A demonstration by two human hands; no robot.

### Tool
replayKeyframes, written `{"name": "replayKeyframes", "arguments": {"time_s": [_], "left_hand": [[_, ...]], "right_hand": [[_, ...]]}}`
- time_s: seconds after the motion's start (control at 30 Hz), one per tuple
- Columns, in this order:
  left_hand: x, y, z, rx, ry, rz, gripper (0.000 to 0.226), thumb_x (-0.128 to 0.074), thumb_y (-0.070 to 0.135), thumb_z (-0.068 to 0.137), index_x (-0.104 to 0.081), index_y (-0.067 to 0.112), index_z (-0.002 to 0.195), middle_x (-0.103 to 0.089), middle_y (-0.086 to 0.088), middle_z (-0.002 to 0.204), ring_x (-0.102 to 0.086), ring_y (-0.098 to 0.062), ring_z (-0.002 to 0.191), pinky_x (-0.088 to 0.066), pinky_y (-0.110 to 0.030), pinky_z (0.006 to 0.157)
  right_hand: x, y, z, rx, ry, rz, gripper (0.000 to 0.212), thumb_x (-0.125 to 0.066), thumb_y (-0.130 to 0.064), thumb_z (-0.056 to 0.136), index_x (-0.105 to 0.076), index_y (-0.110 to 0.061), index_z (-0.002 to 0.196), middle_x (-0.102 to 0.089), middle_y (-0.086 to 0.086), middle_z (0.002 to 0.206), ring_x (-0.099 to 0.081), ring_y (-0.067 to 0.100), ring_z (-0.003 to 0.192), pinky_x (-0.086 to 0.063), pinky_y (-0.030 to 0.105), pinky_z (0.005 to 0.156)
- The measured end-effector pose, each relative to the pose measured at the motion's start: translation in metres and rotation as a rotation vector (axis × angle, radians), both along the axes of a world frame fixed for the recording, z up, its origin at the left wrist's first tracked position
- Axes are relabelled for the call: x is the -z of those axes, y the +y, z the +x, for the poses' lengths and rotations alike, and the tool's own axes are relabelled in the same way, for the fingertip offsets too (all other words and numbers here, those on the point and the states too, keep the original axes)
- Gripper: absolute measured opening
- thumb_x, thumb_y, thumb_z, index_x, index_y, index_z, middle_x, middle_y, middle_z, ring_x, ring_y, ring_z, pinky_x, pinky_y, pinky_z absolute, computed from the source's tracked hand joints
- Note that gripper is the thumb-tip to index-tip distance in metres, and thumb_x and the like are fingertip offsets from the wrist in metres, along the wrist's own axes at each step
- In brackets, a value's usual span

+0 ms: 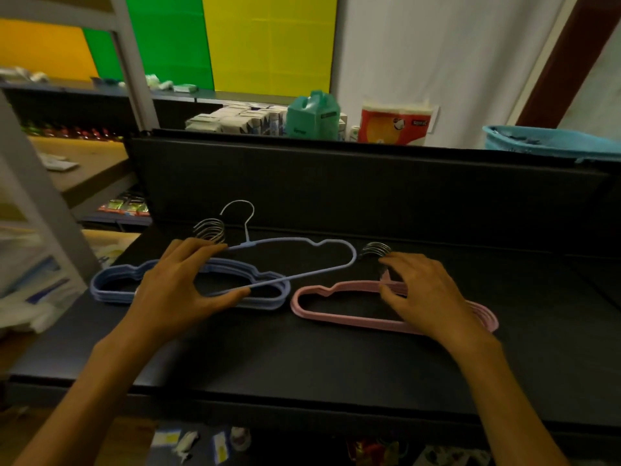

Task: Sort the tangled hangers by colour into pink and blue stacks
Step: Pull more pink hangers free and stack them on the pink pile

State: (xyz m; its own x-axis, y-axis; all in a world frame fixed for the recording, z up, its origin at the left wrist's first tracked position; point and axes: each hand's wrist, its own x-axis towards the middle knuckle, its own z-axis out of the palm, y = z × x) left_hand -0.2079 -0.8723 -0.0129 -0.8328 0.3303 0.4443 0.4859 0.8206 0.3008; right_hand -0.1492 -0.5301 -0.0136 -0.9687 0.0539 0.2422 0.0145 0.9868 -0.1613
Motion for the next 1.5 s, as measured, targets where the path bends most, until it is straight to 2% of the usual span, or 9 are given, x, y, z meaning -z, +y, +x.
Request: {"name": "replayKeyframes", "arguments": {"time_s": [0.27, 0.4, 0.6, 0.77, 0.97, 1.2, 1.4, 1.5], "left_hand": [[0.000, -0.050, -0.035, 0.037, -0.029, -0.051, 0.088, -0.044, 0.081, 0.062, -0.049, 0.026, 0.130, -0.049, 0.004, 0.122, -0.039, -0.005, 0.104, -0.041, -0.023, 0.079], [0.005, -0.075, -0.053, 0.094, -0.104, -0.066, 0.090, -0.043, 0.083, 0.059, -0.047, 0.029, 0.132, -0.046, 0.007, 0.125, -0.038, -0.002, 0.104, -0.038, -0.019, 0.079], [0.014, -0.102, -0.068, 0.169, -0.182, -0.121, 0.095, -0.040, 0.086, 0.055, -0.043, 0.032, 0.133, -0.044, 0.010, 0.128, -0.038, -0.003, 0.106, -0.040, -0.023, 0.089], [0.021, -0.110, -0.072, 0.206, -0.226, -0.098, 0.091, -0.048, 0.085, 0.060, -0.039, 0.035, 0.135, -0.040, 0.010, 0.133, -0.041, -0.007, 0.112, -0.042, -0.028, 0.093], [0.021, -0.110, -0.074, 0.239, -0.215, -0.112, 0.094, -0.044, 0.087, 0.059, -0.037, 0.035, 0.137, -0.038, 0.010, 0.133, -0.036, -0.002, 0.108, -0.039, -0.021, 0.088], [0.016, -0.108, -0.071, 0.201, -0.269, -0.159, 0.096, -0.046, 0.080, 0.057, -0.032, 0.033, 0.140, -0.040, 0.005, 0.137, -0.043, -0.010, 0.116, -0.039, -0.025, 0.093], [0.012, -0.104, -0.066, 0.187, -0.278, -0.213, 0.090, -0.057, 0.072, 0.069, -0.026, 0.032, 0.143, -0.037, 0.004, 0.140, -0.041, -0.012, 0.119, -0.038, -0.026, 0.095], [0.005, -0.099, -0.063, 0.176, -0.279, -0.280, 0.089, -0.054, 0.071, 0.072, -0.022, 0.030, 0.144, -0.033, 0.004, 0.143, -0.038, -0.013, 0.124, -0.036, -0.029, 0.099]], "right_hand": [[-0.004, -0.046, -0.026, 0.071, -0.004, 0.002, 0.055, -0.055, -0.044, 0.089, -0.038, -0.030, 0.139, -0.036, -0.003, 0.147, -0.030, 0.014, 0.137, -0.023, 0.034, 0.112], [0.000, -0.066, -0.029, 0.135, 0.014, -0.004, 0.053, -0.057, -0.041, 0.088, -0.042, -0.027, 0.137, -0.041, 0.000, 0.145, -0.033, 0.017, 0.136, -0.023, 0.036, 0.112], [0.002, -0.088, -0.025, 0.221, 0.051, -0.043, 0.050, -0.060, -0.039, 0.087, -0.047, -0.025, 0.133, -0.046, 0.002, 0.140, -0.040, 0.019, 0.130, -0.029, 0.038, 0.109], [0.003, -0.103, -0.022, 0.238, 0.057, -0.052, 0.049, -0.061, -0.037, 0.086, -0.049, -0.023, 0.132, -0.048, 0.004, 0.138, -0.042, 0.020, 0.128, -0.031, 0.039, 0.107], [0.003, -0.109, -0.018, 0.240, 0.062, -0.046, 0.048, -0.060, -0.039, 0.086, -0.051, -0.023, 0.130, -0.051, 0.003, 0.135, -0.044, 0.020, 0.125, -0.034, 0.039, 0.105], [0.004, -0.116, -0.015, 0.249, 0.054, -0.047, 0.046, -0.059, -0.038, 0.087, -0.051, -0.023, 0.130, -0.050, 0.004, 0.135, -0.044, 0.021, 0.125, -0.034, 0.039, 0.105], [0.003, -0.121, -0.012, 0.253, 0.046, -0.058, 0.046, -0.058, -0.039, 0.088, -0.050, -0.024, 0.131, -0.049, 0.002, 0.137, -0.042, 0.020, 0.127, -0.031, 0.039, 0.106], [0.002, -0.123, -0.011, 0.253, 0.032, -0.055, 0.047, -0.058, -0.039, 0.088, -0.048, -0.025, 0.132, -0.047, 0.001, 0.139, -0.040, 0.019, 0.129, -0.029, 0.037, 0.107]]}}
